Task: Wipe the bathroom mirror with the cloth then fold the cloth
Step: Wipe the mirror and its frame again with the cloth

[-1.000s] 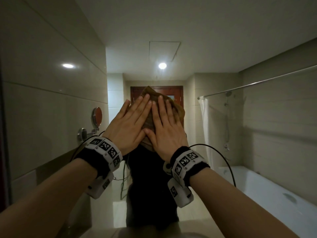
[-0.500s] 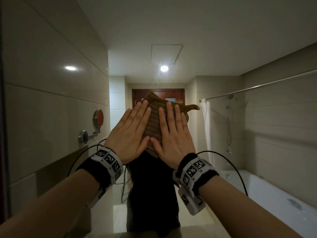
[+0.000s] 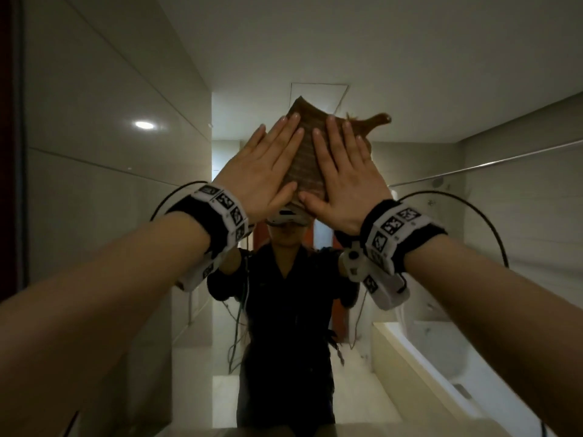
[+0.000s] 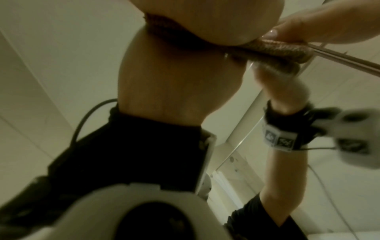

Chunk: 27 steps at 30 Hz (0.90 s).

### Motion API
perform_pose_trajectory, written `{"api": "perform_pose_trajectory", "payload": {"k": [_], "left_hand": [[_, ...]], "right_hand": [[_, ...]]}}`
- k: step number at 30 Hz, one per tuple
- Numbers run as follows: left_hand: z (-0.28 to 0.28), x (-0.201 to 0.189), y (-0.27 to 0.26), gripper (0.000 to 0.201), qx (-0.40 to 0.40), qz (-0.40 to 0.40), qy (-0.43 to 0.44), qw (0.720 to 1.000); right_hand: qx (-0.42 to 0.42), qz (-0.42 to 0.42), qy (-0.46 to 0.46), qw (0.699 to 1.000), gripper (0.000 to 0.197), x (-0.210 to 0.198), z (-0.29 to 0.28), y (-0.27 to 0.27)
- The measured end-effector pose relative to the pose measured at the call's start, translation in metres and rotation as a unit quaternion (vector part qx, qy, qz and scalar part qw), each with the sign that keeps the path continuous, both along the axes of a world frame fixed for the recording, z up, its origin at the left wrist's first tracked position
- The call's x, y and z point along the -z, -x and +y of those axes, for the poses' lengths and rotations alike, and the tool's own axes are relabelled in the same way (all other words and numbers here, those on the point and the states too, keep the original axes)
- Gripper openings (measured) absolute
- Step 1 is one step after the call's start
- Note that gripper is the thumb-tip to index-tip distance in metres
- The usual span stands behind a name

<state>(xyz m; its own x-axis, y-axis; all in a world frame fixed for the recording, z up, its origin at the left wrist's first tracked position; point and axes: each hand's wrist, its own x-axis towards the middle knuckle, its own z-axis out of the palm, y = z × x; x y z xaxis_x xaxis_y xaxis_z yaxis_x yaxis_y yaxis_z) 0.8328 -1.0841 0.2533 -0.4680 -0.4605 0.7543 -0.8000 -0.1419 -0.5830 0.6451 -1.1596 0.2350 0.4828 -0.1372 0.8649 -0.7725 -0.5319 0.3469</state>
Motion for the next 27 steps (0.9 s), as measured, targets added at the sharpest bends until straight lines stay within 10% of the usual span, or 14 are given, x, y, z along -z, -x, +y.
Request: {"api": "perform_pose_trajectory", "payload": {"k": [12,27], "left_hand": [[-0.002,0.004,0.013,0.077,-0.004,0.043,0.014,0.999],[0.0,0.213,0.031,0.074,0.022,0.089,-0.062,0.994]], "right_hand": [[-0.001,-0.02,-0.012,1.0,0.09,0.0,0.001,0.002],[-0.021,0.009,-0.118,0.993,0.09,0.206,0.011,0.024]]}}
